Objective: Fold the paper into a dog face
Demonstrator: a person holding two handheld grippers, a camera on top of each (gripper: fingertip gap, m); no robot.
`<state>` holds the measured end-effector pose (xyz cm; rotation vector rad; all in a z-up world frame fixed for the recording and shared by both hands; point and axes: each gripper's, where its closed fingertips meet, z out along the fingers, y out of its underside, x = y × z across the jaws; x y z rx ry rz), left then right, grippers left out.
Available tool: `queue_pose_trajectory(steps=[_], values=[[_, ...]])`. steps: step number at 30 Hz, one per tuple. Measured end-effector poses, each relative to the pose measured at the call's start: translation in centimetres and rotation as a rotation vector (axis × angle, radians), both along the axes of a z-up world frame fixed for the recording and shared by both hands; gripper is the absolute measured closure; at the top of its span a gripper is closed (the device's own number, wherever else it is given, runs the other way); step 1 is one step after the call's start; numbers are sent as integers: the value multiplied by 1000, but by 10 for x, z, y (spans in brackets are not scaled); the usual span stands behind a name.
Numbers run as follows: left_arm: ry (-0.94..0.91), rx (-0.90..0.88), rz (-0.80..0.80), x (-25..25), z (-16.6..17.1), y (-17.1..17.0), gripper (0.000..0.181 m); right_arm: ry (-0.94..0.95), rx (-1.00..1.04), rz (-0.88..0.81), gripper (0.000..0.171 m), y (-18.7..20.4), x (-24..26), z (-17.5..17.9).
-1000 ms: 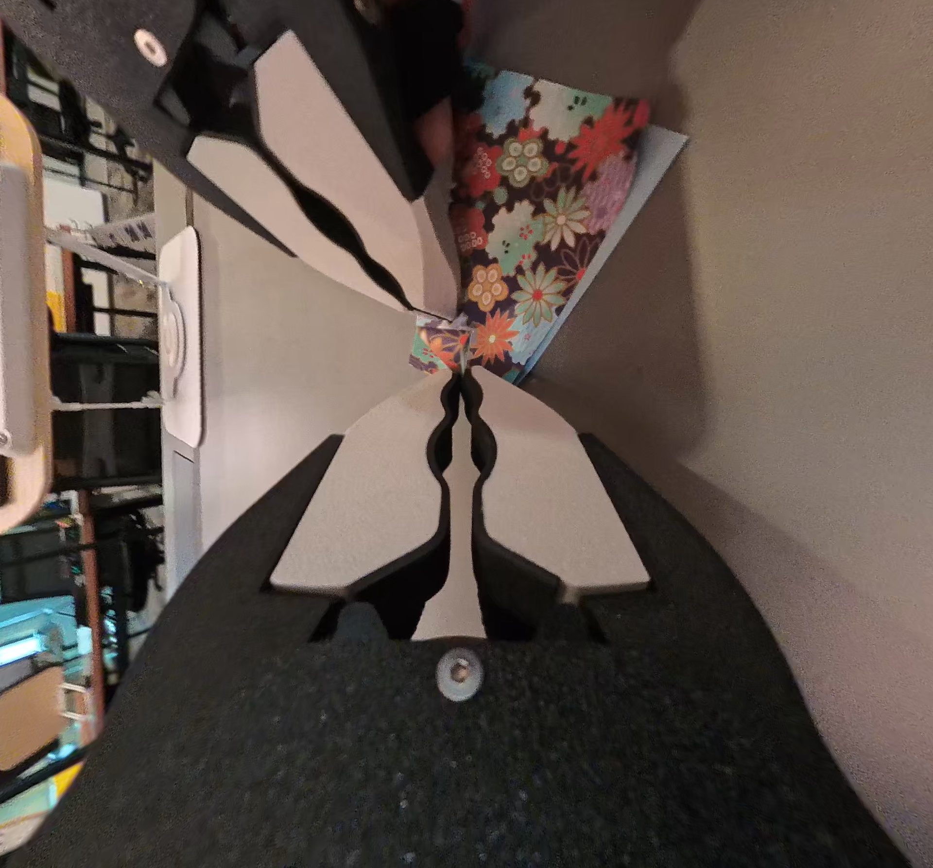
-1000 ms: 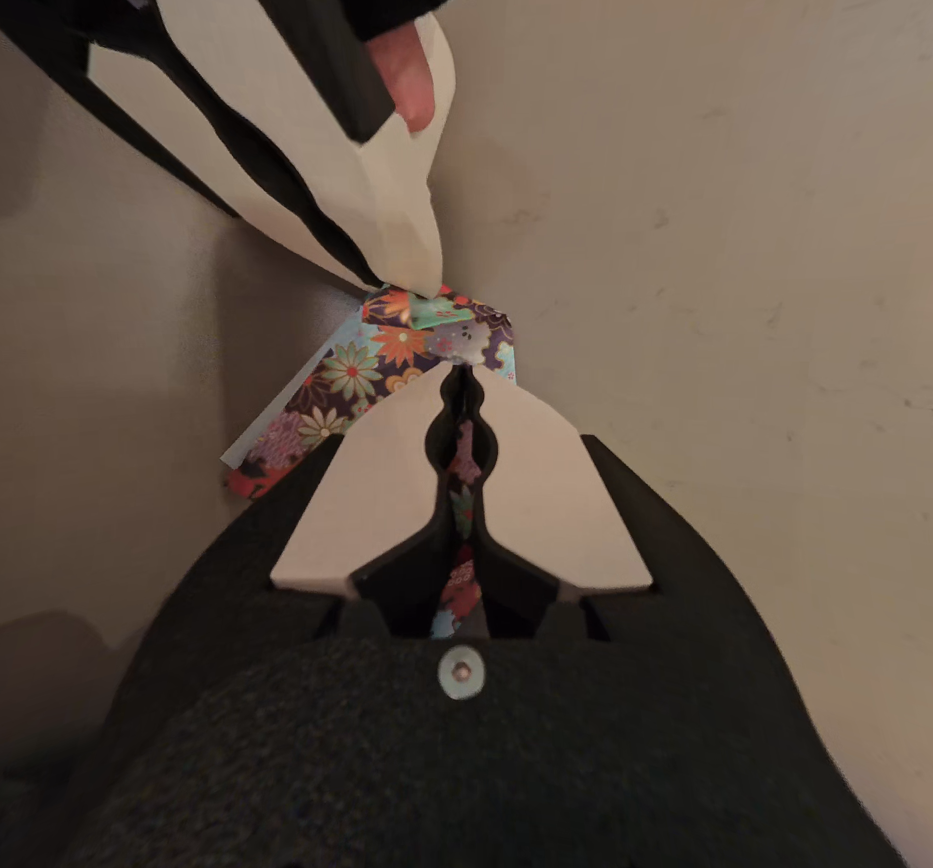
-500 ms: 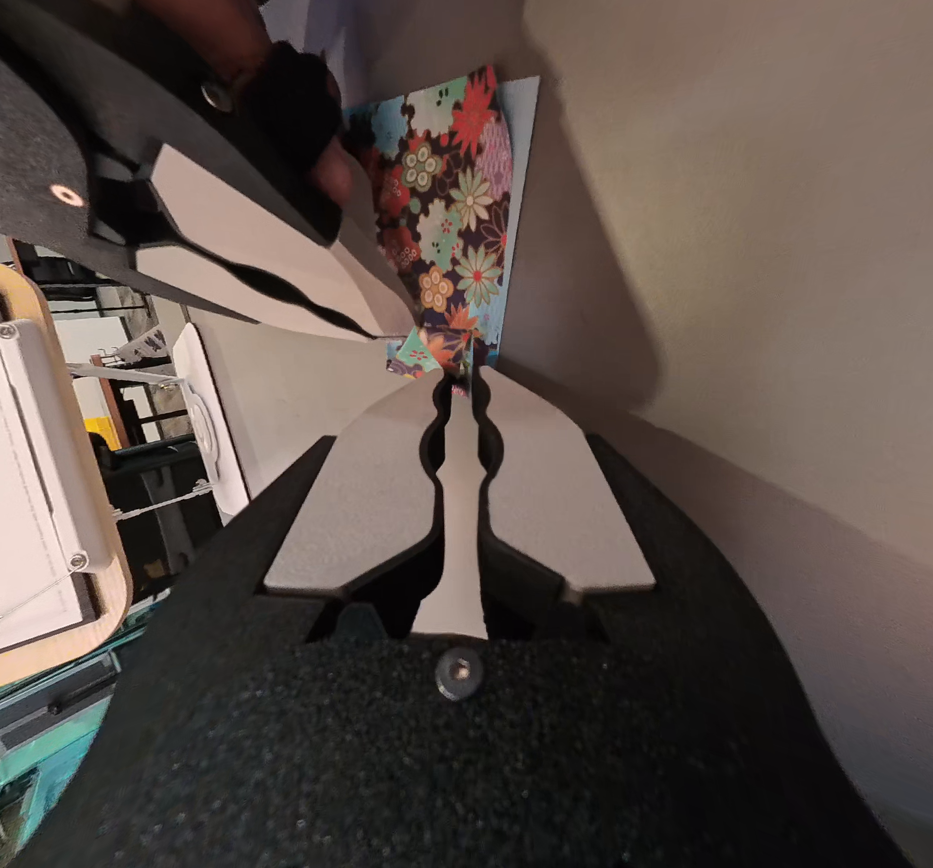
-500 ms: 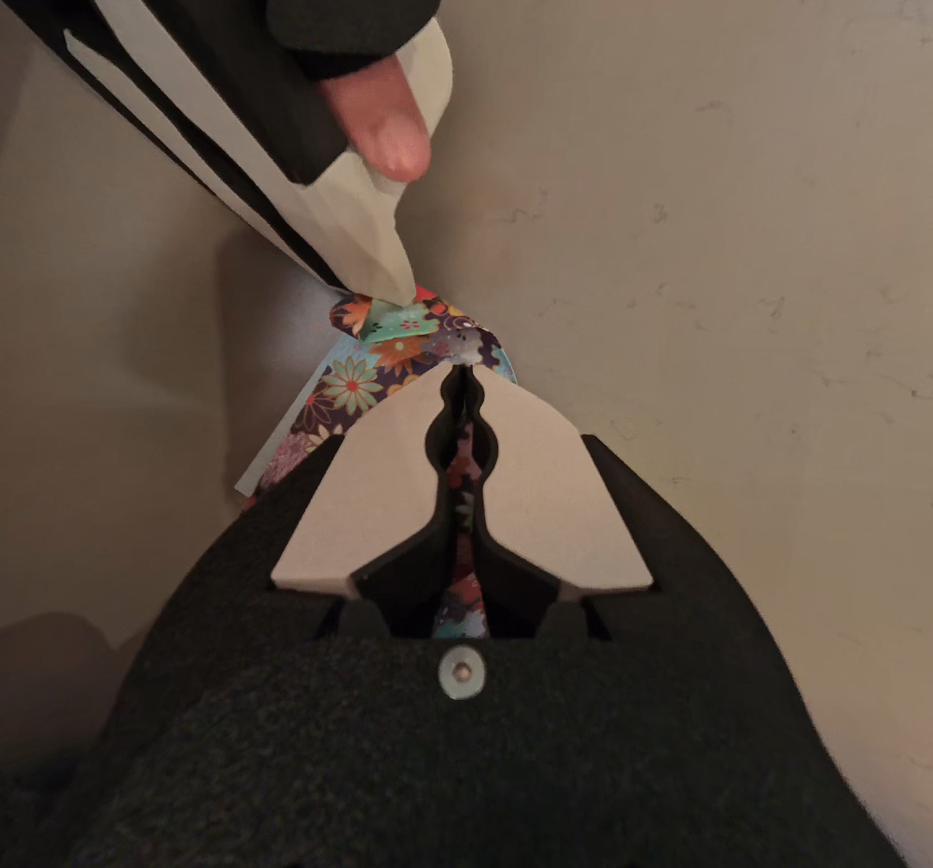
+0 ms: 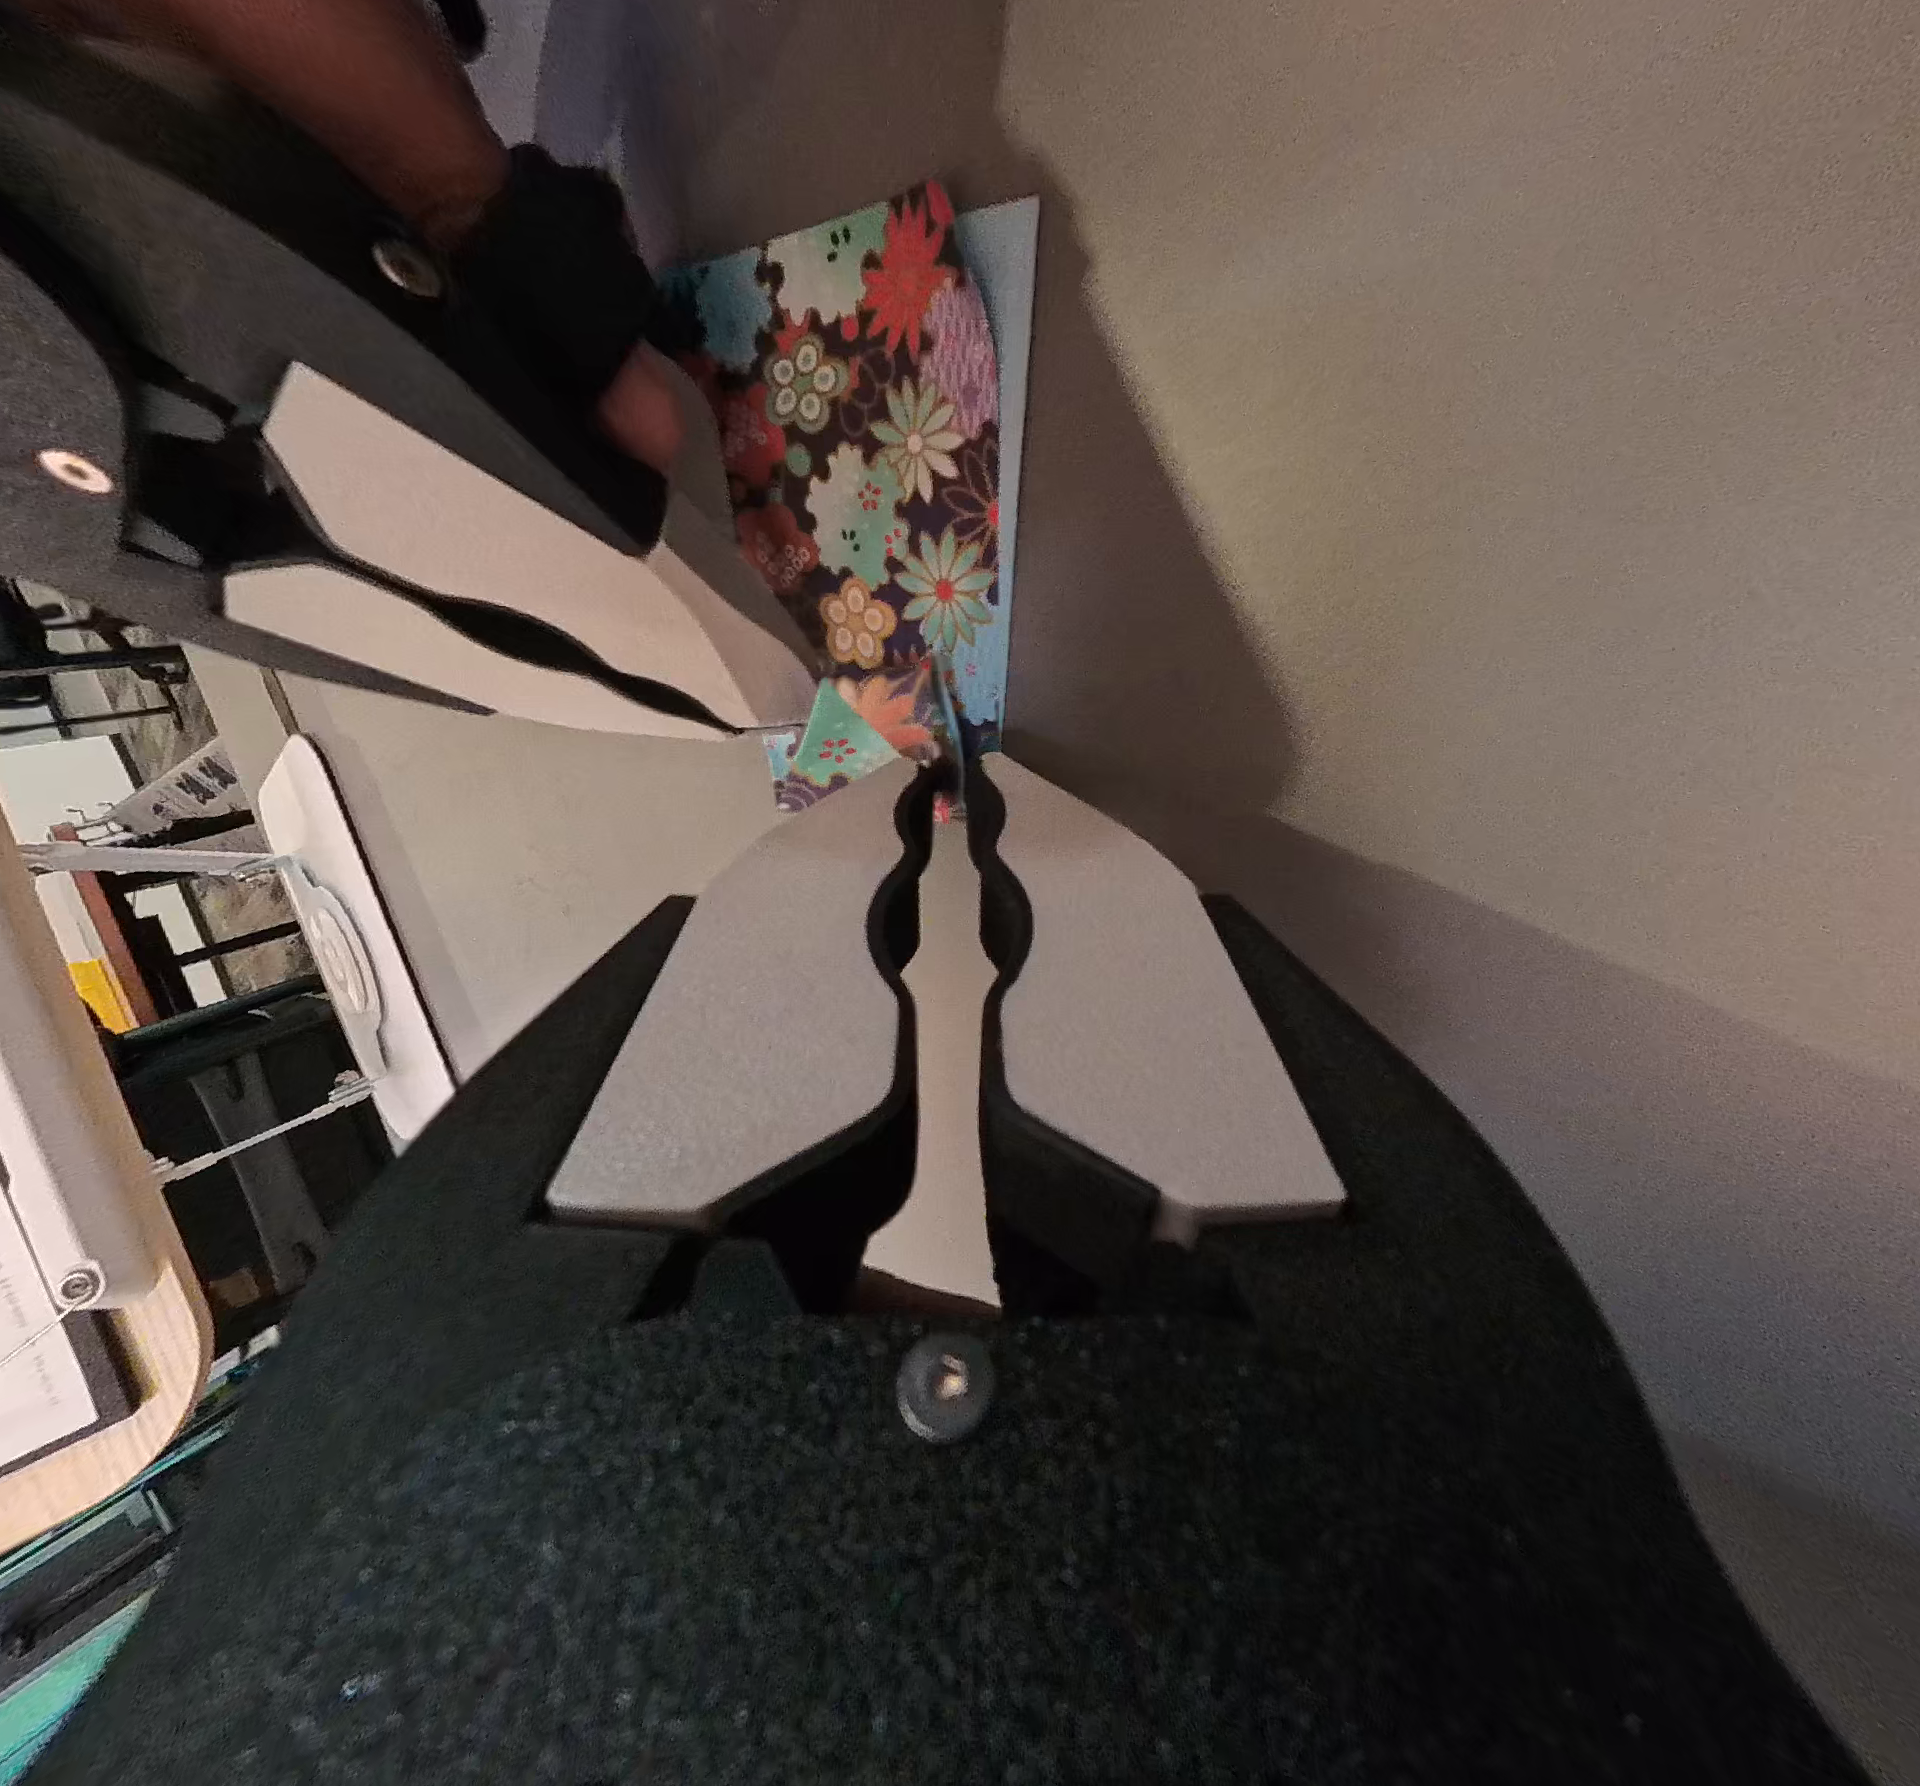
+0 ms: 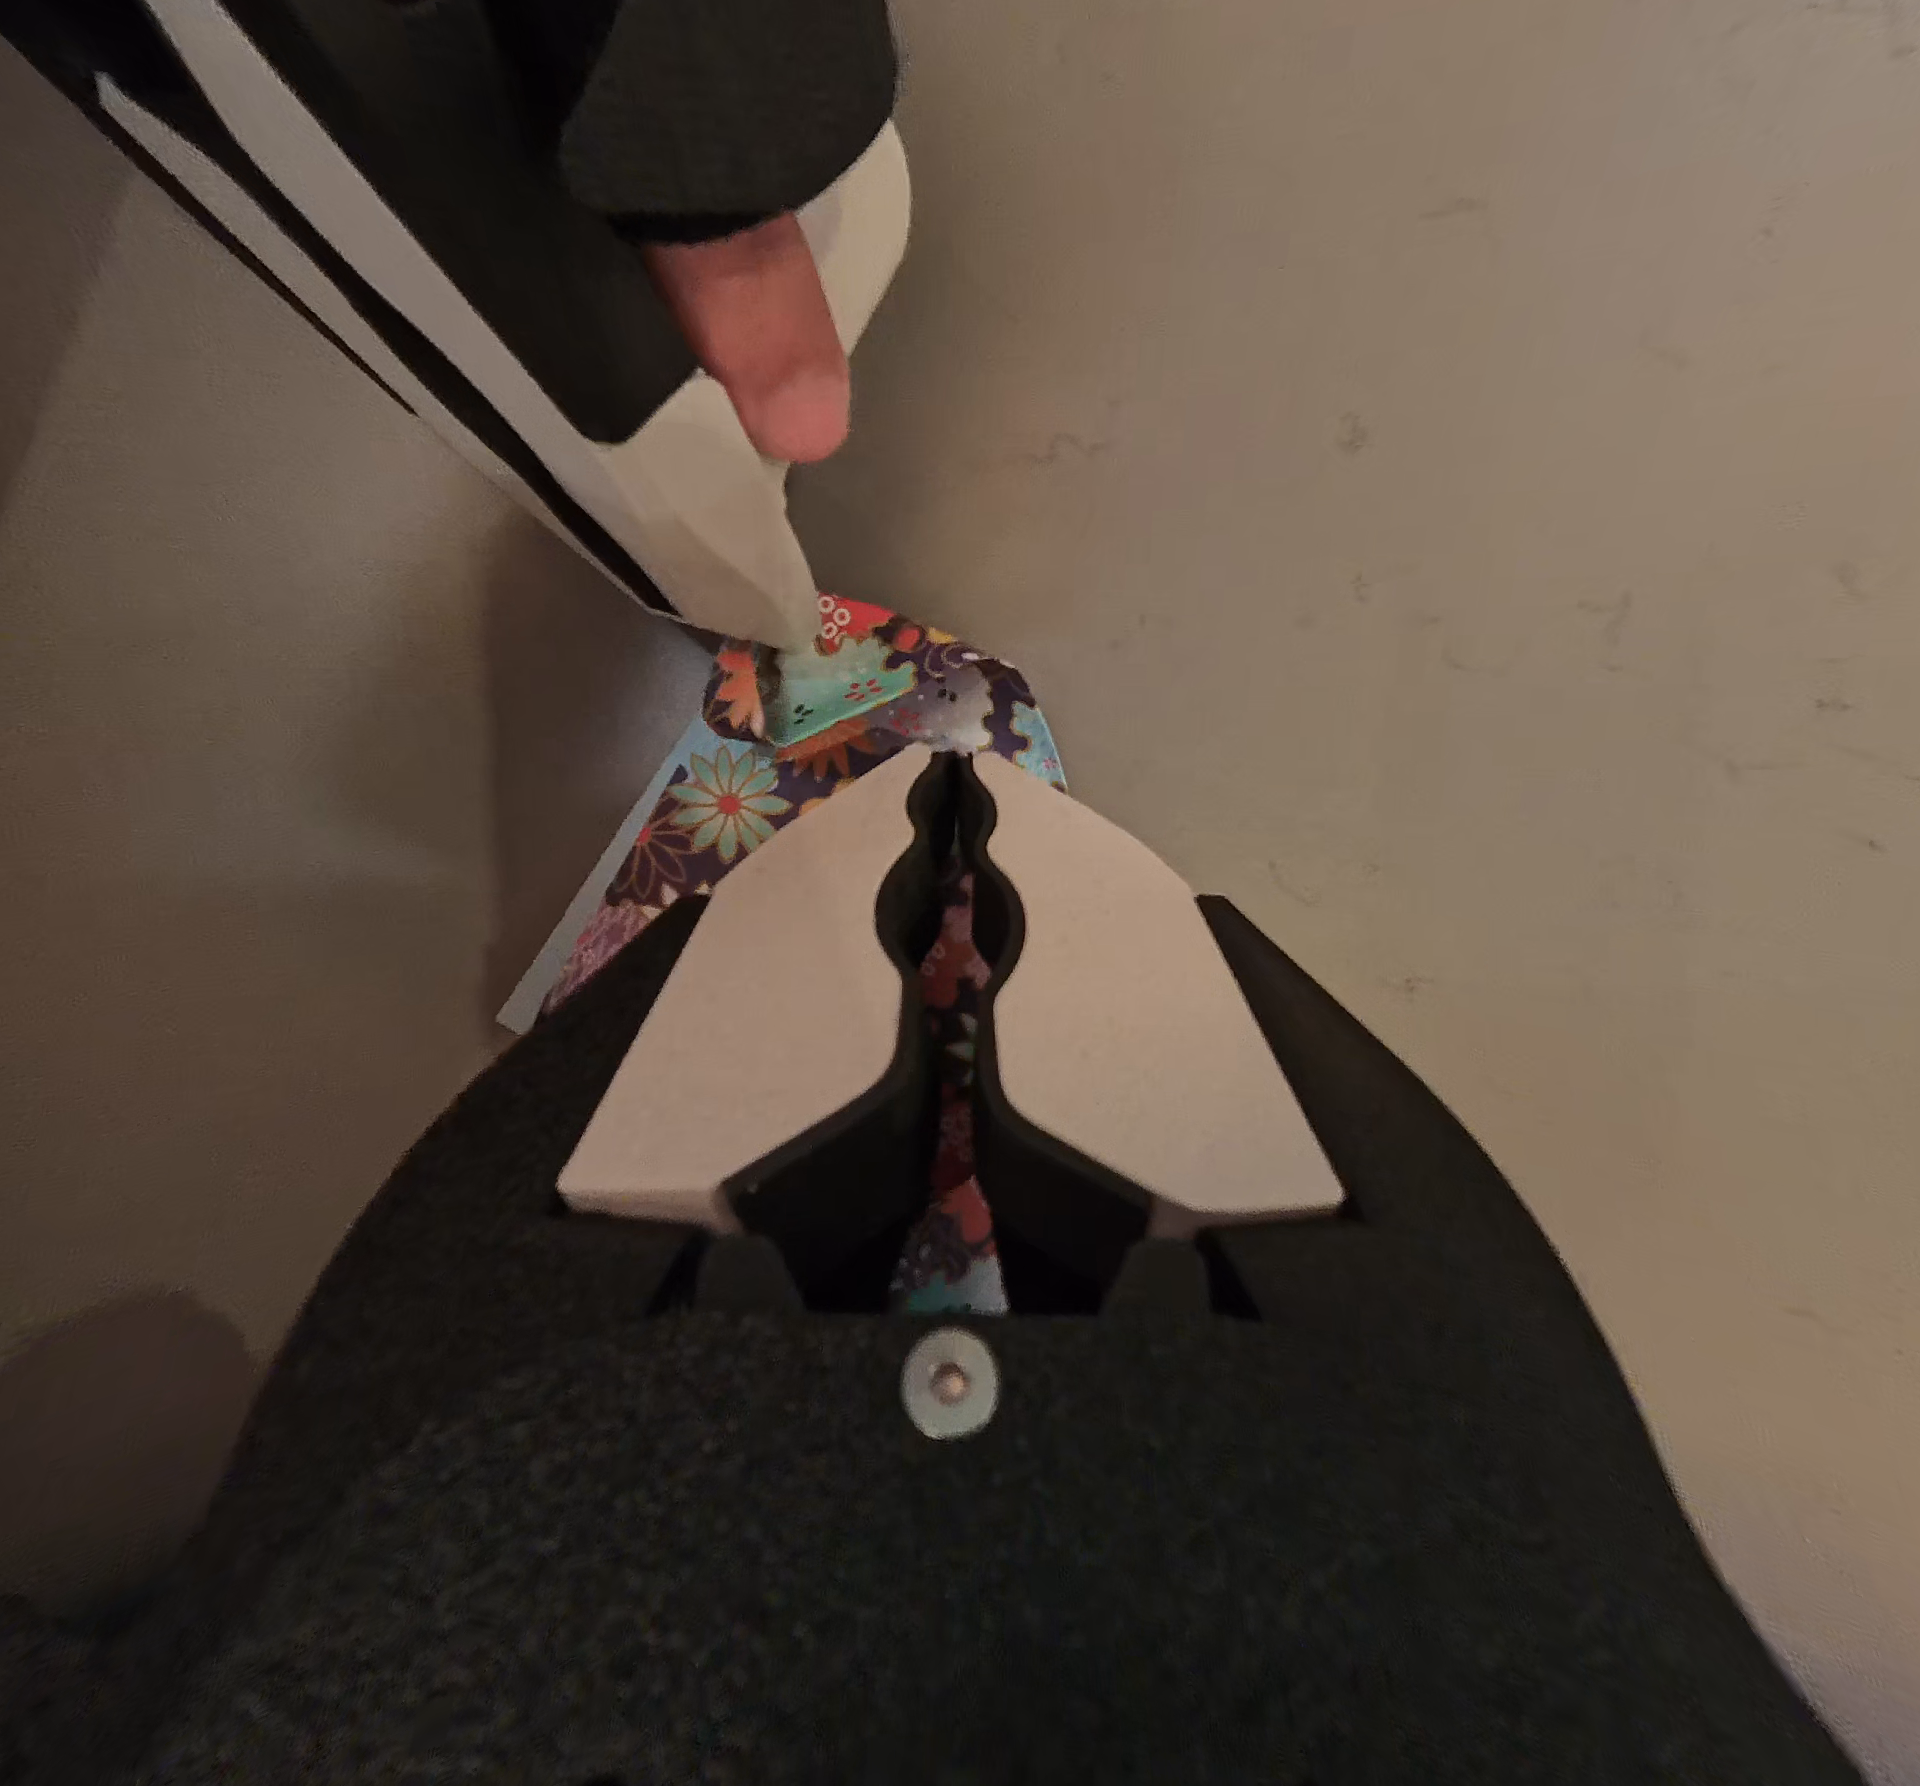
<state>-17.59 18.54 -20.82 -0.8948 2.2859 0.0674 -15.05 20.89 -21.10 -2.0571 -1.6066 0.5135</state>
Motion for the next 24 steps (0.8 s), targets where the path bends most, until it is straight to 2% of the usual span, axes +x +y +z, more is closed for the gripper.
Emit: queue_pose_trajectory(steps=[1, 4, 7, 12, 18, 24], values=[[-2, 0, 1, 0, 0, 0, 176, 15, -31, 3, 171, -3, 0, 1], [-2, 3, 7, 1, 0, 2, 176, 83, -105, 10, 162, -10, -4, 16], [4, 2, 14, 1, 0, 2, 176, 201, -23, 86, 154, -18, -16, 41], [-2, 0, 21, 1, 0, 2, 177, 26, -7, 165, 149, -31, -16, 9], [-31, -77, 117, -2, 0, 4, 176, -1, -4, 162, 159, -29, -13, 1], [-71, -114, 169, -9, 0, 8, 176, 103, -63, 126, 149, -32, -11, 15]])
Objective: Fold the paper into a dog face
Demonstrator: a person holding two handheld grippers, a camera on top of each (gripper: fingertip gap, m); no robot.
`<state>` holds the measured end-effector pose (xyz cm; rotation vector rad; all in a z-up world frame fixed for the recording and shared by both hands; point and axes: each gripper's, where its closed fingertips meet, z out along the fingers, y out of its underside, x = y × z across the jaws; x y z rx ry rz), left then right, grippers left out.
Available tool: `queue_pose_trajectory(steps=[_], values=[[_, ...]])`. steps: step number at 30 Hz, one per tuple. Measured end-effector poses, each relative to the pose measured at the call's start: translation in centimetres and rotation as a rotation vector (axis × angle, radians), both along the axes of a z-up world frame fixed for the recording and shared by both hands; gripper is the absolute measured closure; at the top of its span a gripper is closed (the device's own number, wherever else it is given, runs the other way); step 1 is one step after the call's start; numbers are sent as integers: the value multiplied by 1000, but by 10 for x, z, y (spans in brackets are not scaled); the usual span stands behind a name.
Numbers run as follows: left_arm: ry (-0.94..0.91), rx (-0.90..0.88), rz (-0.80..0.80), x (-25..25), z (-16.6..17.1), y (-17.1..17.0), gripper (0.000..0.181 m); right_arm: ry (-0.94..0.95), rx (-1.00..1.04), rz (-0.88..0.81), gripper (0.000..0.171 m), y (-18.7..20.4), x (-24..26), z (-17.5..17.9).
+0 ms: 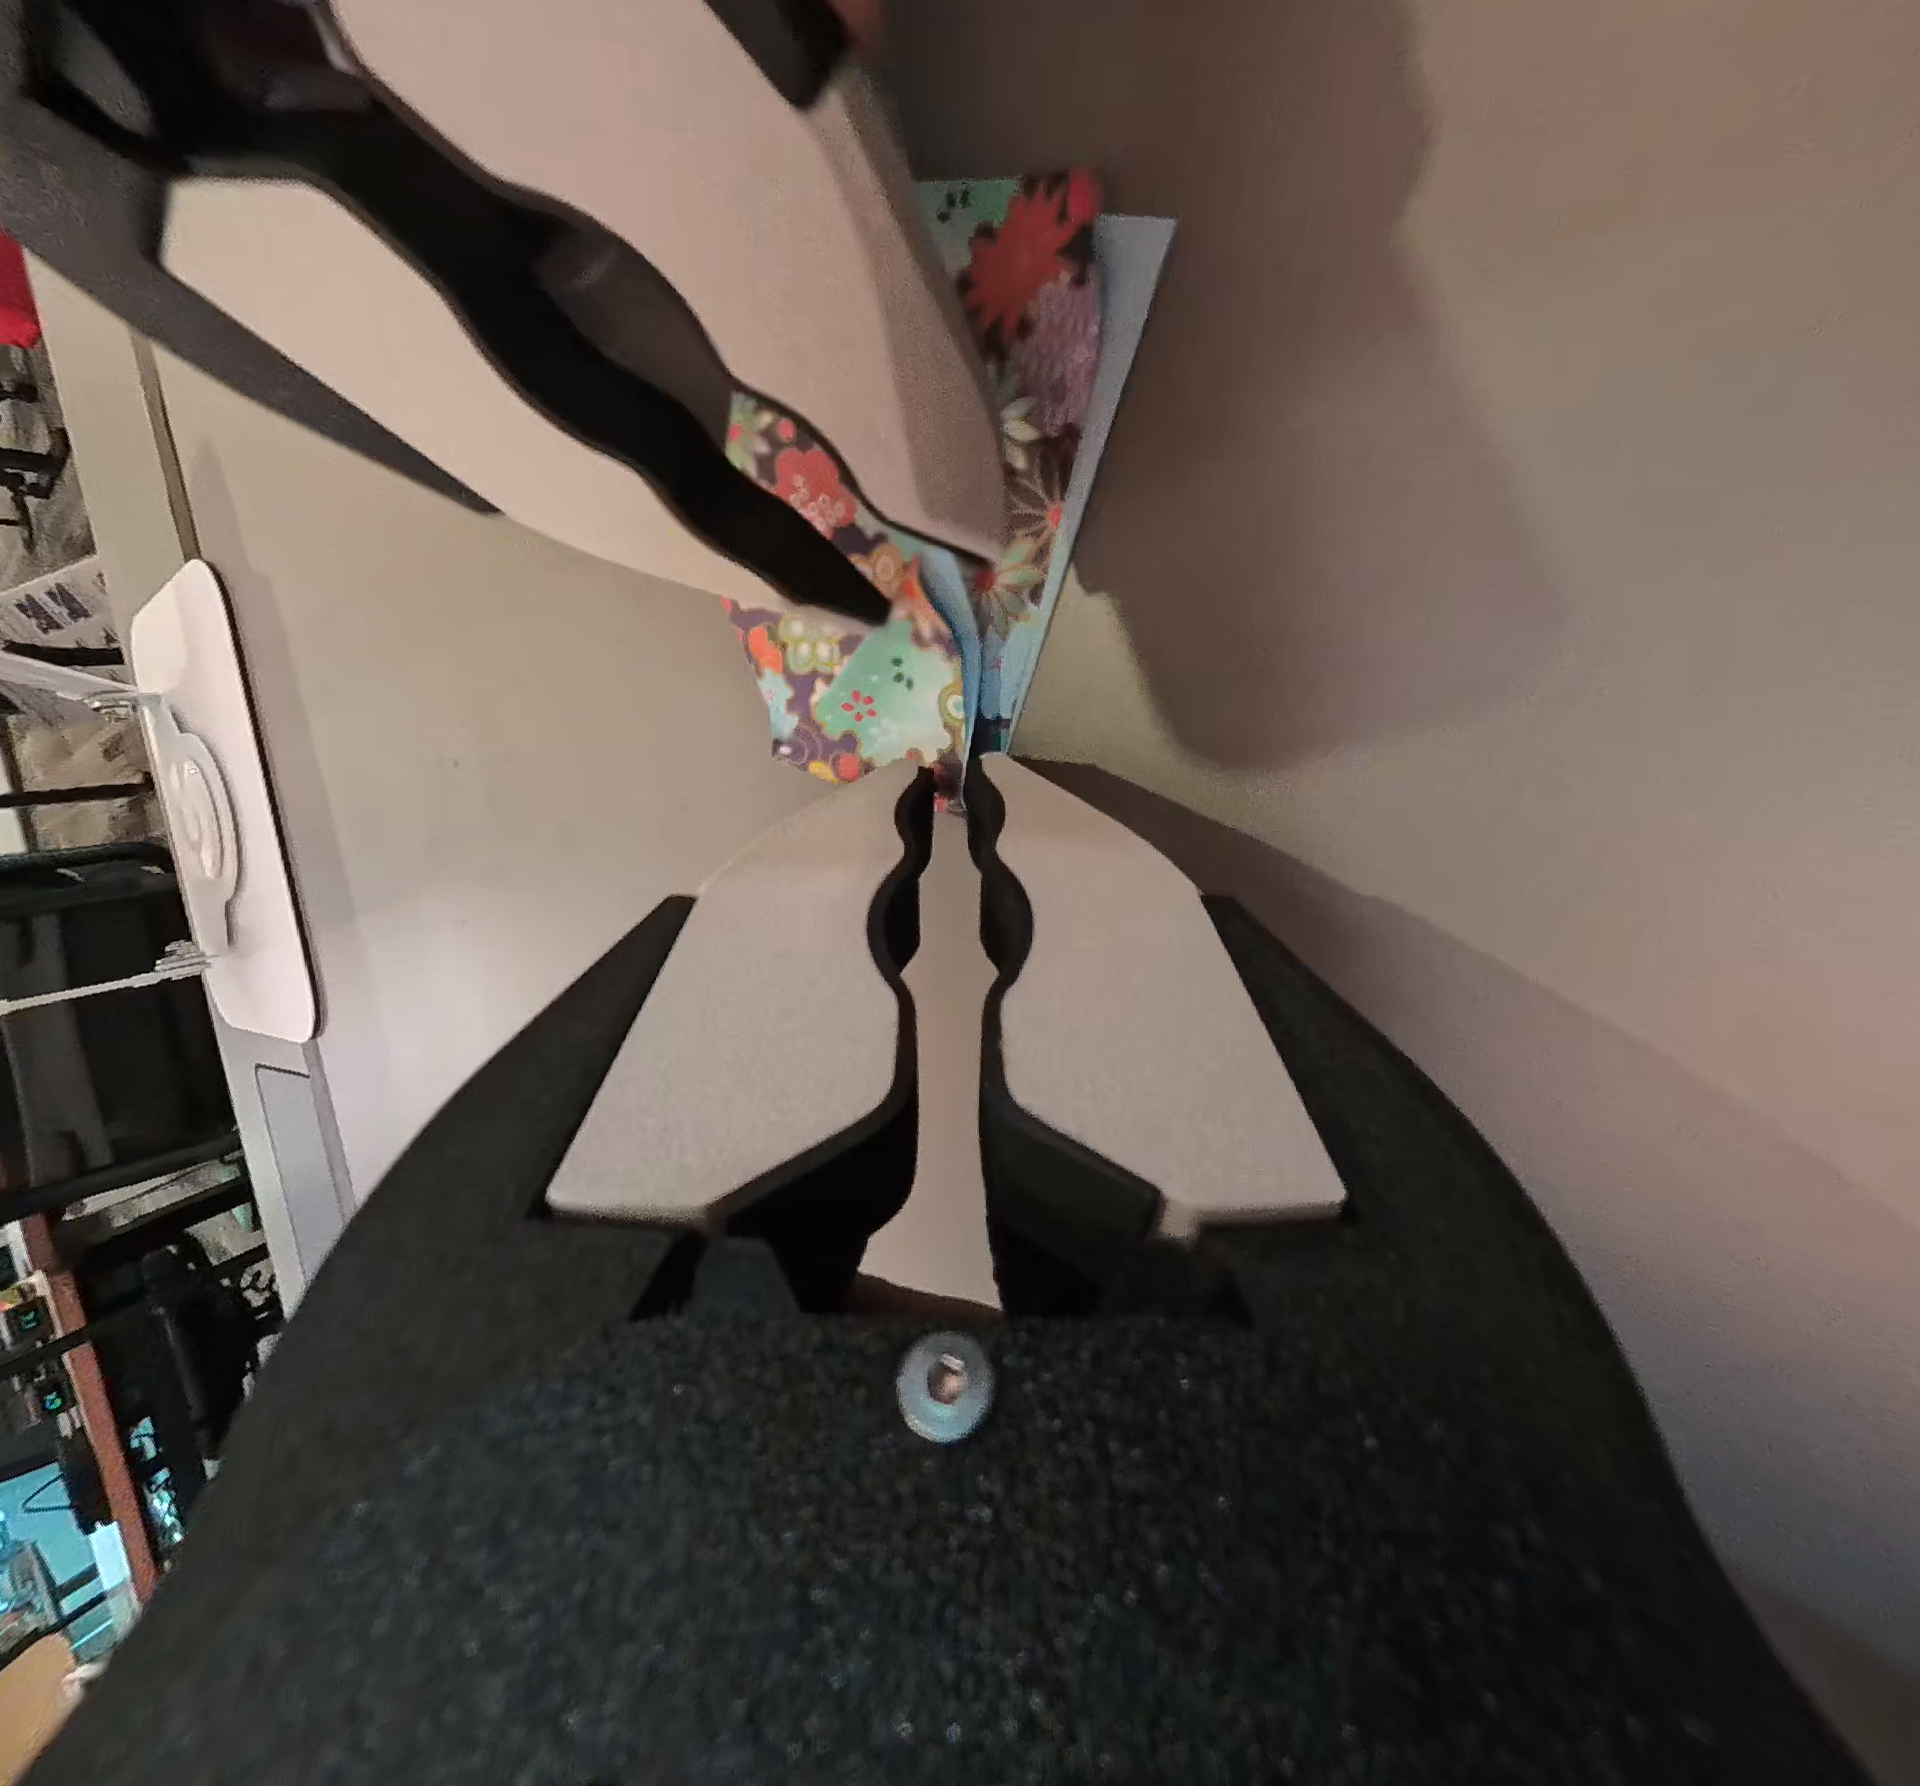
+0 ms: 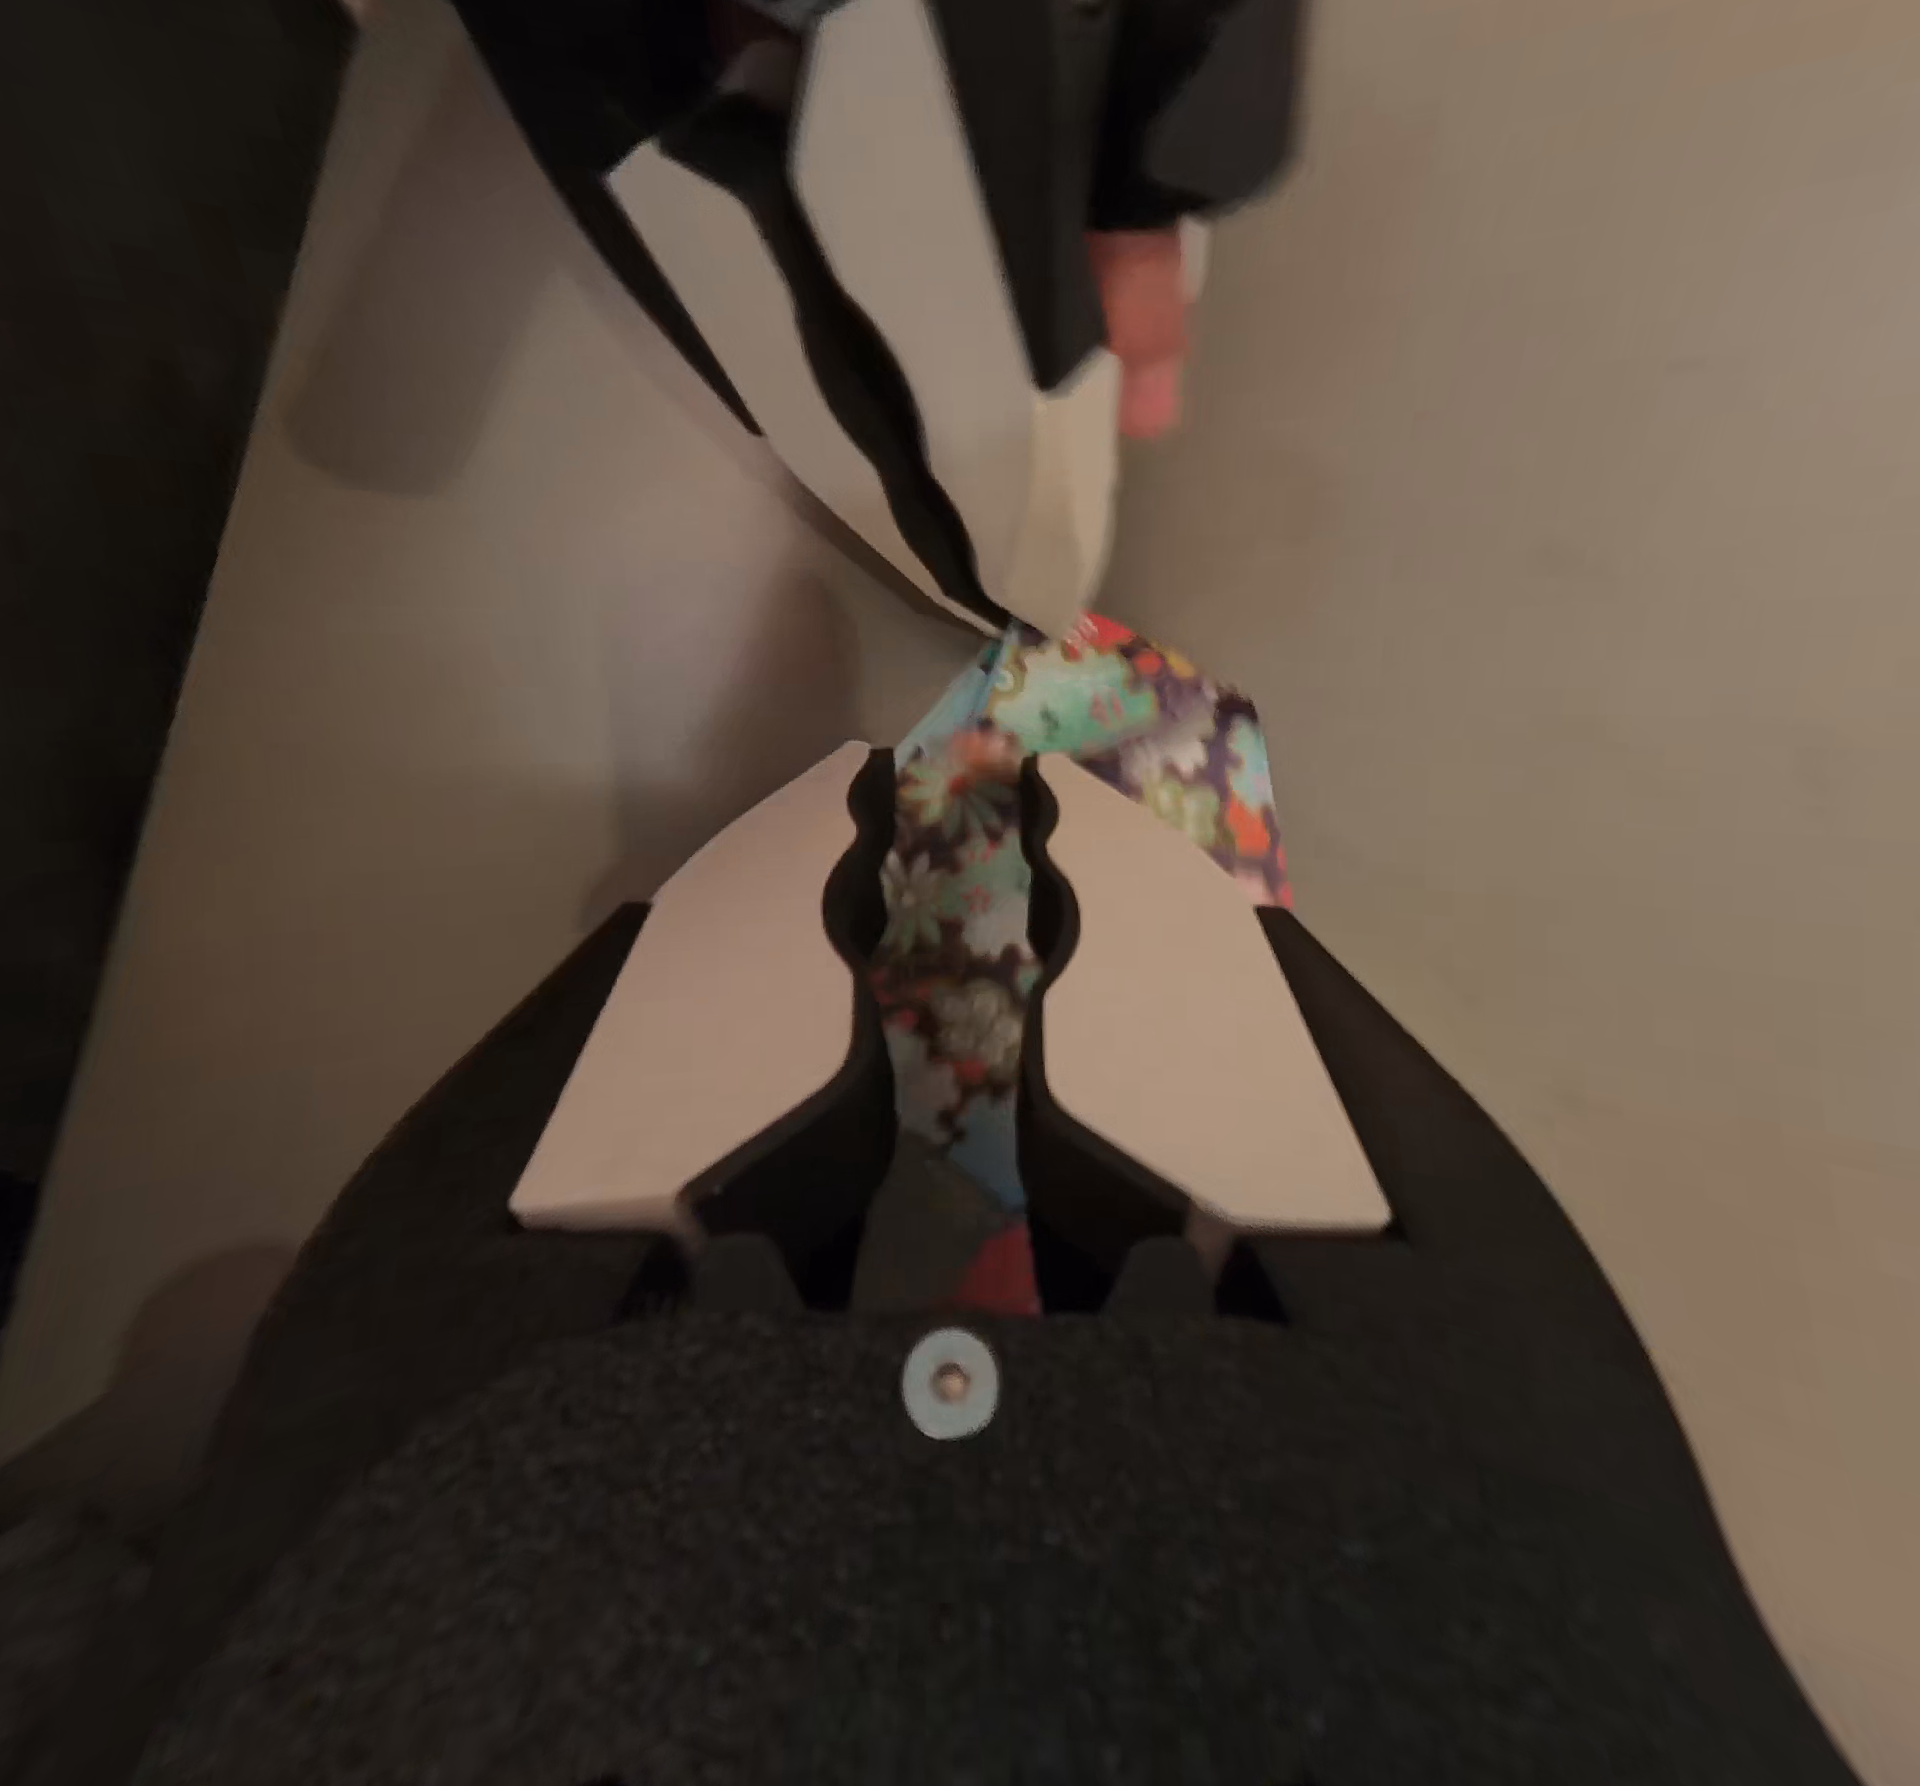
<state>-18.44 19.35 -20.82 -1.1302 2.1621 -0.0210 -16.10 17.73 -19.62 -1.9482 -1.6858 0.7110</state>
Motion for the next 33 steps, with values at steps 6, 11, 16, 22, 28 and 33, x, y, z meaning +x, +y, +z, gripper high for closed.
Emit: queue_pose_trajectory(steps=[6, 11, 16, 22, 28, 33], values=[[-11, 7, 4, 0, 0, 0, 177, -85, 39, -92, 155, 14, 17, -14], [1, 103, -88, 1, 2, -1, 180, -127, 48, -147, 171, 22, 19, -15], [61, 197, -220, 4, -1, -8, 181, -151, 63, -174, 171, 23, 19, -15], [-6, 203, -198, 5, 11, -7, 181, -122, 64, -189, 171, 23, 19, -15], [-145, 7, 148, 0, 16, 9, 156, -121, 69, -188, 171, 23, 19, -15], [-277, -190, 430, 1, 19, 18, 137, -110, 73, -194, 171, 23, 19, -15]])
